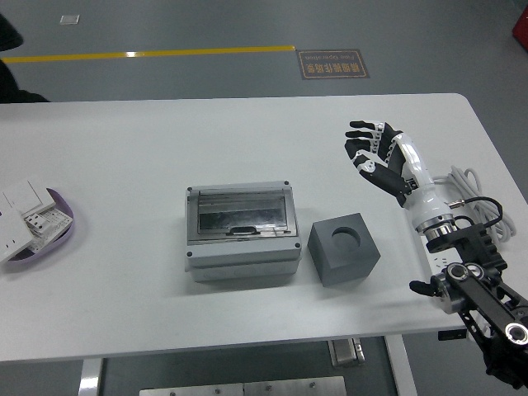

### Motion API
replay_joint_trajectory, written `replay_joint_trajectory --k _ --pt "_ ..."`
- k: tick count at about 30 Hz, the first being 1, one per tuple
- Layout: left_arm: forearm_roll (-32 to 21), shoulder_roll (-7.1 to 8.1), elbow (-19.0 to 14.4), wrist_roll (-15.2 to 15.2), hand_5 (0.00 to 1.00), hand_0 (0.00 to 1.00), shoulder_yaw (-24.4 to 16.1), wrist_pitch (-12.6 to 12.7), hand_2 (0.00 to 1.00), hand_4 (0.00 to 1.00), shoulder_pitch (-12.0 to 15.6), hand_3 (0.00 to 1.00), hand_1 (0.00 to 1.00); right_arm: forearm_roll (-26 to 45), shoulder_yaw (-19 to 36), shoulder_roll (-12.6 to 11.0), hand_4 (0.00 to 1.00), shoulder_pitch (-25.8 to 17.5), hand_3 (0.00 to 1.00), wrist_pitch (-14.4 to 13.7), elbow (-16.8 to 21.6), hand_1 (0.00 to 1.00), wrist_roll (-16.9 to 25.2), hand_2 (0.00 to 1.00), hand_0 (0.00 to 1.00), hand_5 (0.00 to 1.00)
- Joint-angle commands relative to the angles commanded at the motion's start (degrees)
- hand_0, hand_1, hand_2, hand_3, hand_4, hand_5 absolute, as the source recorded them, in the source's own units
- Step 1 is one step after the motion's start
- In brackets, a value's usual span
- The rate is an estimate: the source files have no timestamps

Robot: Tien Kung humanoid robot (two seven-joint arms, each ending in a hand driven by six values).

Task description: Pick up the cylinder from the cube,place it in the box,flap close box

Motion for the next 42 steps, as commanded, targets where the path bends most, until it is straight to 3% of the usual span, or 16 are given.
replay_joint_trajectory --k 24,42 --pt "1.30 1.40 0.00 0.31 0.162 0.588 -0.82 0.03 0.605 0.650 -0.80 0.632 0.613 0.66 1.64 1.41 0.700 -2.02 0.673 -0.92 -0.77 0.673 0.46 0.683 0.747 0.224" --pt "1.80 0.61 0.00 0.17 0.162 0.588 -1.41 -0.04 0.606 0.650 -0.39 0.631 0.613 -0.26 1.62 2.19 0.701 -1.85 0.670 -0.59 -1.07 0.674 -0.07 0.680 0.756 0.202"
